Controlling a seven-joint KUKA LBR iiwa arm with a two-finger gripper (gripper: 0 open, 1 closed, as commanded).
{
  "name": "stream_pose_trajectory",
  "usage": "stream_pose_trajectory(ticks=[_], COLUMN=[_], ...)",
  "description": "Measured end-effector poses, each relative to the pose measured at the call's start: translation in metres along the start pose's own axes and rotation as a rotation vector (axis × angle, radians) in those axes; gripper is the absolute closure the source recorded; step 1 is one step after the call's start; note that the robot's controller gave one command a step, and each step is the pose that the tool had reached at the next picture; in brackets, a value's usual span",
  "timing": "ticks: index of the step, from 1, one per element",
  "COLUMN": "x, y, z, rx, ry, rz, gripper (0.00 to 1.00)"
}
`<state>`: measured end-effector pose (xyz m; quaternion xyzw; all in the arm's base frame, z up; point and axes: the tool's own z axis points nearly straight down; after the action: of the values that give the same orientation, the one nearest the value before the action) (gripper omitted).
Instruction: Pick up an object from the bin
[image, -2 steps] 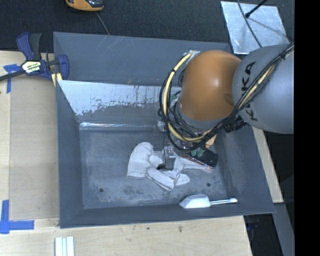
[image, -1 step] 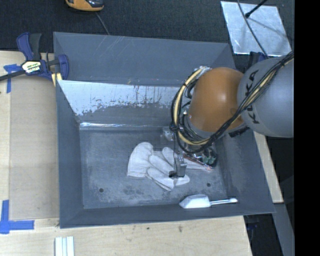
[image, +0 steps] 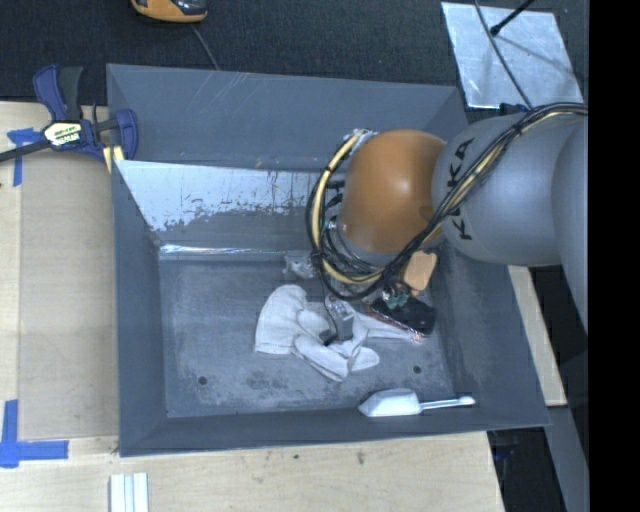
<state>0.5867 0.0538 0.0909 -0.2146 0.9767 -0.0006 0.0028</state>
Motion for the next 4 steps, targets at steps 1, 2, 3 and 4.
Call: stream_pose_trajectory(ticks=[1,2,3,4], x=[0.029,0.012,0.062,0.062], y=[0.002,0.014,0.056,0.056], z=[0.011,0.015,0.016,0.016], rx=[-0.002,0.0,0.002,0.002], ry=[-0.001,0.004,-0.011,-0.011], rz=[0.068,0.24,-0.184,-0.184], gripper=[0.0,0.0,1.0,1.0])
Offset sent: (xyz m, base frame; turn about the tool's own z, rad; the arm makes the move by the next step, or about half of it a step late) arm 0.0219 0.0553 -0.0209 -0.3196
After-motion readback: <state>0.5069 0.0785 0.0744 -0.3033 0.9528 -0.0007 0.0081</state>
